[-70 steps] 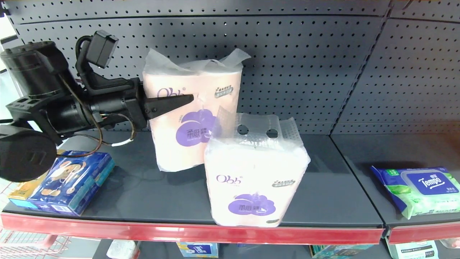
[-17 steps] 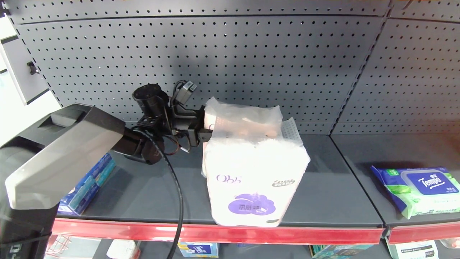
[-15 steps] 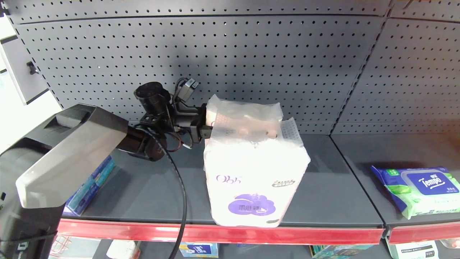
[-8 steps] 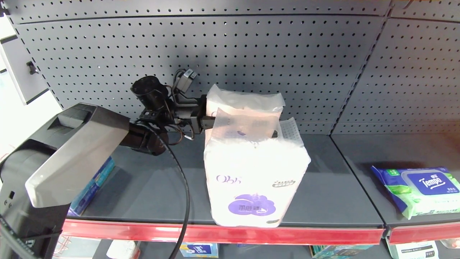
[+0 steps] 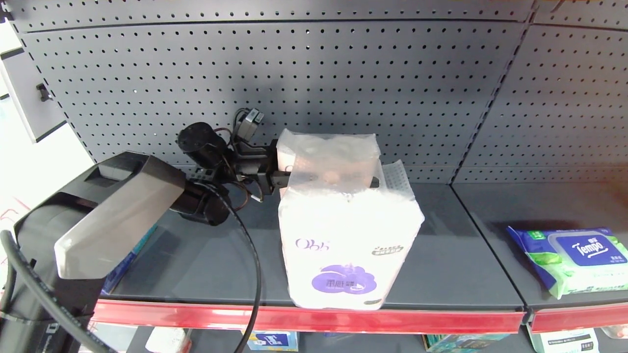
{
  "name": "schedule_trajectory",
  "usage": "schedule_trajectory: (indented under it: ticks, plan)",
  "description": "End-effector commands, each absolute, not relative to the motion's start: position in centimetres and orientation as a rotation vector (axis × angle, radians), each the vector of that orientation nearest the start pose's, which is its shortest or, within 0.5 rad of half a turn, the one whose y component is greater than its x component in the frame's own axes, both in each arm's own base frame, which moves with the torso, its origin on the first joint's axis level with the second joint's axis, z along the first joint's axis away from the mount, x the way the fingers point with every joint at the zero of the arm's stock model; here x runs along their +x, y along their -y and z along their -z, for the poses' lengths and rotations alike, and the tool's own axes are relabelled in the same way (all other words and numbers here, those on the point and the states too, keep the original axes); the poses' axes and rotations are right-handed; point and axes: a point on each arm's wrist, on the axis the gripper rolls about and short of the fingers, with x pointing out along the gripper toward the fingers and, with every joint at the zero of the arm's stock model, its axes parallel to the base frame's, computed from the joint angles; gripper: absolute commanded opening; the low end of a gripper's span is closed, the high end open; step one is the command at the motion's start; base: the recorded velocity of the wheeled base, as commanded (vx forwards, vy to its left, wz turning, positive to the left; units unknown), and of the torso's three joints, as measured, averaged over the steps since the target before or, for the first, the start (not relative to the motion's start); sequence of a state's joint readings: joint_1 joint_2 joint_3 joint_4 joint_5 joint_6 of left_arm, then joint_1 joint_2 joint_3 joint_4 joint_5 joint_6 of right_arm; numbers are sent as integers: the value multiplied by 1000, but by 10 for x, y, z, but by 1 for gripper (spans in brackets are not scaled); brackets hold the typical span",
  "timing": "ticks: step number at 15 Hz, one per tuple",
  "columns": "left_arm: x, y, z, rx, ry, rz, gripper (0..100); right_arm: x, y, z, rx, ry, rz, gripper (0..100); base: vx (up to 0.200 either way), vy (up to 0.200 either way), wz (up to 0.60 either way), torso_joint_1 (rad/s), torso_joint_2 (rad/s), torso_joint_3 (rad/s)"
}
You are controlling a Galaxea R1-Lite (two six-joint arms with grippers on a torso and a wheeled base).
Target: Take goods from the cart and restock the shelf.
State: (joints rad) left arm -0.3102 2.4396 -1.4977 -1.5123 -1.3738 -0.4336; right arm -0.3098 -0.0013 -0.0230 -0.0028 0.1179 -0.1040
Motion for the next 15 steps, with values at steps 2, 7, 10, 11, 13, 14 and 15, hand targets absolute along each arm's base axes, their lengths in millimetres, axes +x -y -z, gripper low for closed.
schedule_trajectory:
  ticks: [2, 7, 10, 11, 13, 14, 15]
  plan:
    - [429, 152, -126, -63, 94, 1695, 0, -23, -10, -82, -111, 15, 193, 100, 0, 0, 0, 0, 0, 0]
    - [424, 150, -129, -84, 63, 1699, 0, -23, -10, -82, -114, 14, 193, 100, 0, 0, 0, 0, 0, 0]
    - [424, 153, -127, -85, 61, 1708, 0, -23, -10, -82, -114, 15, 193, 100, 0, 0, 0, 0, 0, 0]
    - [423, 156, -127, -86, 59, 1714, 0, -23, -10, -82, -114, 14, 193, 100, 0, 0, 0, 0, 0, 0]
    - [420, 167, -125, -91, 52, 1740, 0, -23, -10, -82, -114, 15, 193, 100, 0, 0, 0, 0, 0, 0]
    - [419, 170, -124, -94, 49, 1746, 0, -23, -10, -82, -114, 15, 193, 100, 0, 0, 0, 0, 0, 0]
    - [419, 170, -124, -100, 41, 1748, 0, -23, -10, -82, -114, 14, 193, 100, 0, 0, 0, 0, 0, 0]
